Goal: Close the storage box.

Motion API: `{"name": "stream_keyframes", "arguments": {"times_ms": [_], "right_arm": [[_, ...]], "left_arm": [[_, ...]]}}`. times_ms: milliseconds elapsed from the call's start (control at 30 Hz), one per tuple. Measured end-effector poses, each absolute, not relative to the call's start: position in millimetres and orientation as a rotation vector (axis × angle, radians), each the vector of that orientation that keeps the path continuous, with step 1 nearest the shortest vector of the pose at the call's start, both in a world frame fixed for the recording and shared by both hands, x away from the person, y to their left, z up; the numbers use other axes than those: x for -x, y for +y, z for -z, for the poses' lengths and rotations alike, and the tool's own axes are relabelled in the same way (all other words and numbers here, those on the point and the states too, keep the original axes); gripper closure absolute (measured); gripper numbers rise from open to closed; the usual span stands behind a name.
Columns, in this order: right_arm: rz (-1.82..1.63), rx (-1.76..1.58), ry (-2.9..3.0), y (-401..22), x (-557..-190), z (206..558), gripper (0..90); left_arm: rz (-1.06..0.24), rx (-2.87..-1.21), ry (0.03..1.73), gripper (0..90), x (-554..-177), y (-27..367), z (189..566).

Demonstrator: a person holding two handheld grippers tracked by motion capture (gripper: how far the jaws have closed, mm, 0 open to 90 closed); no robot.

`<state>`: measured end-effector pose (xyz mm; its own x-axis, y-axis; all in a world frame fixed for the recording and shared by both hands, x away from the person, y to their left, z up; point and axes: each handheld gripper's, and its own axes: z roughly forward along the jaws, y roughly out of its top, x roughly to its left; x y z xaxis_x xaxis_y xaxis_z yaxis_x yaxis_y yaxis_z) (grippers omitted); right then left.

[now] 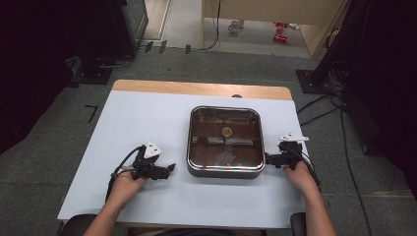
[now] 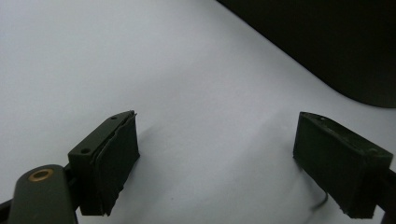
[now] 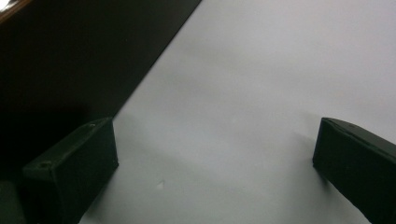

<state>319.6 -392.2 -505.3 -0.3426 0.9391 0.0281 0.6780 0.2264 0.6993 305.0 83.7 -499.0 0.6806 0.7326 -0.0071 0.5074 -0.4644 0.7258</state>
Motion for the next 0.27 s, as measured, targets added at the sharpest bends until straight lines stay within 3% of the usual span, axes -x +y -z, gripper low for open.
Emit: {"name": "stream_keyframes", "arguments": {"times_ms": [267], "right_arm": [[-0.884, -1.491, 2.105, -392.2, -319.6, 505.3, 0.0]], "left_arm": [[-0.412, -2.166, 0.956, 13.6, -303.5, 82.9, 499.0]]}}
